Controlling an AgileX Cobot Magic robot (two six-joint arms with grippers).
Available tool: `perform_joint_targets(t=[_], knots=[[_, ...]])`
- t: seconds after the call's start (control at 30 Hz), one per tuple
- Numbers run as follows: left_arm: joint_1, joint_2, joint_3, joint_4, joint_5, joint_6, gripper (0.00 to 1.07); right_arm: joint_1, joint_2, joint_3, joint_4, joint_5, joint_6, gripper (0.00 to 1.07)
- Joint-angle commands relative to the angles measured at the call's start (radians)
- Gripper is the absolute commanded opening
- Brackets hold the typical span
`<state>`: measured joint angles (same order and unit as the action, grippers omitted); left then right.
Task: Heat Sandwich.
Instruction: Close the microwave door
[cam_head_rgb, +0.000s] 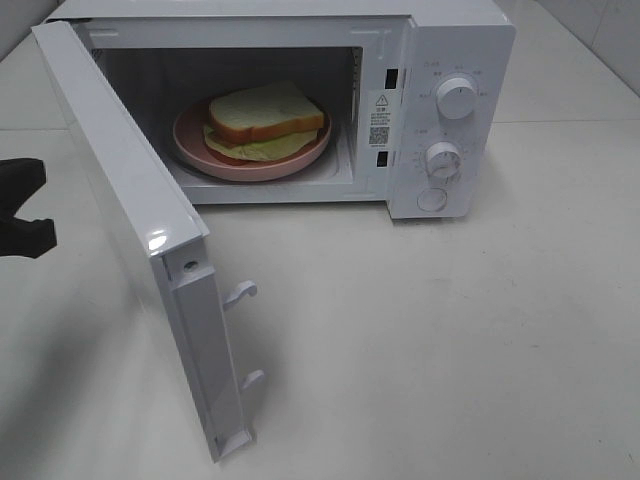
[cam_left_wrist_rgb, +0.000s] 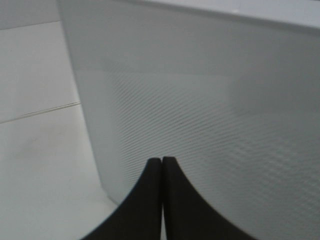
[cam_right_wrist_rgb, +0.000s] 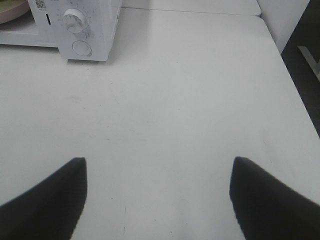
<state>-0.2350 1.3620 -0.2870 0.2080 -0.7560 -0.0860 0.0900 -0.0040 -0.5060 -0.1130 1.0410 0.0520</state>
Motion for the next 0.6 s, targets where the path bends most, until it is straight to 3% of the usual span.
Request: perform_joint_targets(t=[0.03, 0.4, 0.6], knots=[[-0.057, 0.027, -0.024, 0.003, -0.029, -0.009, 0.00, -0.007, -0.027, 0.000, -0.004, -0.007, 0.000, 0.76], [-0.185, 0.148, -0.091, -0.013, -0.067, -0.009, 0.00, -0.007, -0.027, 0.000, -0.004, -0.007, 0.000, 0.76], [-0.249, 0.203, -0.152, -0.089, -0.065, -0.006, 0.00, -0.007, -0.027, 0.000, -0.004, -0.007, 0.000, 0.76]])
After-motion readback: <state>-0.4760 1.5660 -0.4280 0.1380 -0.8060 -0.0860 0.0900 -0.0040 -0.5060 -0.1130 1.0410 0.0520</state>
